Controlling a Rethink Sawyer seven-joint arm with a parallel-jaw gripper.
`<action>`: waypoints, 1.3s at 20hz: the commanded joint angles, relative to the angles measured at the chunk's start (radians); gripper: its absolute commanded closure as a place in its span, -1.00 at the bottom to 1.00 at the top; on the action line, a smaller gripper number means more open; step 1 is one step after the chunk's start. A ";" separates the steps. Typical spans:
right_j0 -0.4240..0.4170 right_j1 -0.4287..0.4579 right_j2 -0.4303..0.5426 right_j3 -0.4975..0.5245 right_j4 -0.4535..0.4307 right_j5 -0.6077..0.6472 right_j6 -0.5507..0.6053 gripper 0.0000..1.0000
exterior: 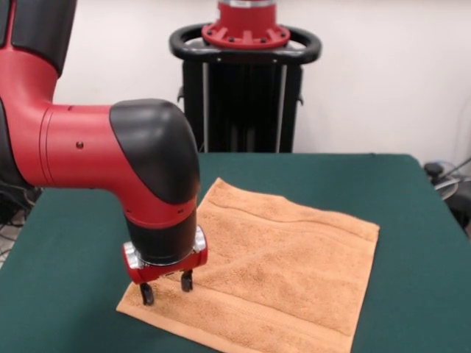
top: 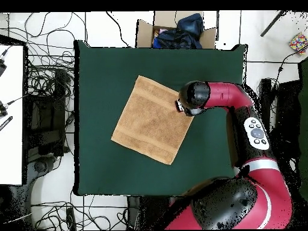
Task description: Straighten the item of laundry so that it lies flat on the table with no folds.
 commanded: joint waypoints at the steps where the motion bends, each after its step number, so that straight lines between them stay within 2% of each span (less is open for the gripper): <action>1: 0.011 -0.077 -0.001 0.113 0.010 -0.099 0.025 -1.00; 8: 0.012 -0.259 -0.010 0.366 0.081 -0.154 0.154 -1.00; 13: 0.044 -0.380 -0.036 0.503 0.142 -0.170 0.227 -1.00; 26: 0.169 -0.549 -0.132 0.798 0.296 -0.325 0.387 -1.00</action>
